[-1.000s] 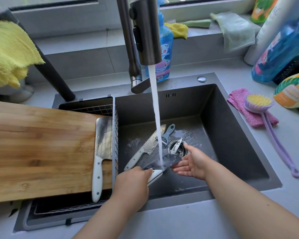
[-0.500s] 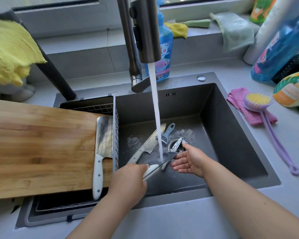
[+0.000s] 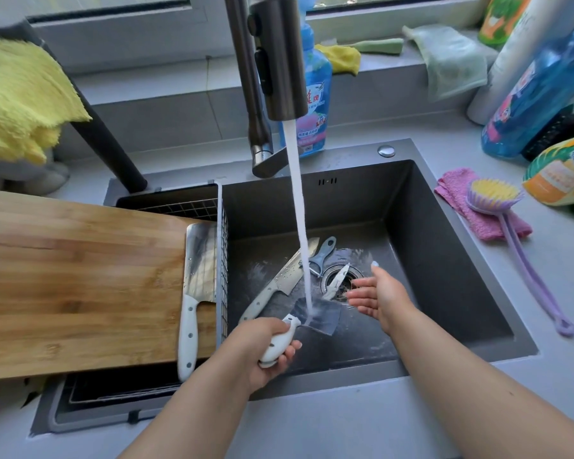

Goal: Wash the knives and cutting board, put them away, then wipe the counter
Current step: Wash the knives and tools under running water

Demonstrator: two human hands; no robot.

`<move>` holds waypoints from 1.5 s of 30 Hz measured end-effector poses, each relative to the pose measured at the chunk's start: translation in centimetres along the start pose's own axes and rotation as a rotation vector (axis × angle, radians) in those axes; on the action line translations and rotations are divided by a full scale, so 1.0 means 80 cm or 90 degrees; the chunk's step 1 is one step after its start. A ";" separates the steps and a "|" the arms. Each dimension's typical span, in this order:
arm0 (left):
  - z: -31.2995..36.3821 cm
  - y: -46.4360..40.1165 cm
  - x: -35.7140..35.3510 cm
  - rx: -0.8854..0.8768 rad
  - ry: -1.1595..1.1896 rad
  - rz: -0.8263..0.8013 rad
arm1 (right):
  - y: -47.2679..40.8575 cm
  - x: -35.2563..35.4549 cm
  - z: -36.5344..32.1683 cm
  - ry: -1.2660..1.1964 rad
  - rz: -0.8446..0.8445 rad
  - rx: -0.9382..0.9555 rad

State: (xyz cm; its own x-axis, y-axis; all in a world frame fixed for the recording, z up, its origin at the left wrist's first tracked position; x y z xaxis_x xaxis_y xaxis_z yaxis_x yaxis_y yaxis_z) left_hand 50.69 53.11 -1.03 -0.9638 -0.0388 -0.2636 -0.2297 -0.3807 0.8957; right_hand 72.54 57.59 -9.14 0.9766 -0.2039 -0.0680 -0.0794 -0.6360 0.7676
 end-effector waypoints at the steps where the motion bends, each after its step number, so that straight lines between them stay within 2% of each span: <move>1: 0.000 0.000 0.000 0.016 0.032 -0.009 | -0.001 0.003 0.000 -0.015 0.013 0.005; 4: 0.000 0.002 0.001 0.045 0.089 -0.034 | -0.002 0.007 0.000 -0.051 0.034 0.001; 8: 0.001 0.010 -0.001 0.030 0.070 -0.029 | -0.003 0.007 0.000 -0.062 0.046 -0.003; 17: 0.006 0.037 -0.009 -0.149 -0.216 0.142 | -0.003 0.005 -0.001 -0.064 0.059 0.001; 23: 0.009 0.065 -0.001 -0.305 -0.389 0.188 | -0.004 0.004 0.001 -0.071 0.055 -0.007; 26: 0.009 0.085 0.009 -0.369 -0.381 0.188 | -0.004 0.003 0.001 -0.065 0.054 -0.010; 30: 0.007 0.119 0.032 -0.455 -0.299 0.193 | -0.003 0.000 0.001 -0.062 0.043 -0.013; 34: 0.006 0.140 0.066 -0.537 -0.213 0.276 | -0.005 0.000 0.003 -0.065 0.041 -0.013; 38: 0.022 0.124 0.109 -0.536 -0.181 0.370 | -0.012 0.003 0.007 -0.054 0.044 -0.014; 45: 0.035 0.057 0.143 -0.462 -0.341 0.441 | -0.011 0.000 0.007 -0.039 0.047 -0.007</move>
State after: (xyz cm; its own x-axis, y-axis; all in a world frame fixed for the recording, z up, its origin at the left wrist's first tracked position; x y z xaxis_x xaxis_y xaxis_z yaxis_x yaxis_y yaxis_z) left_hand 38.28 53.54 1.03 -0.8267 -0.1154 0.5507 0.3395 -0.8828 0.3246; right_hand 72.53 57.70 -10.19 0.9543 -0.2947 -0.0497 -0.1478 -0.6099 0.7786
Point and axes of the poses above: each hand's wrist, its own y-axis away from the middle knuckle, its own x-axis out of the back of the hand, z = x × y, the point moved 1 cm from there along -y, towards the middle knuckle, and after that the axes turned 9 degrees about -z, right-handed, at the moved point
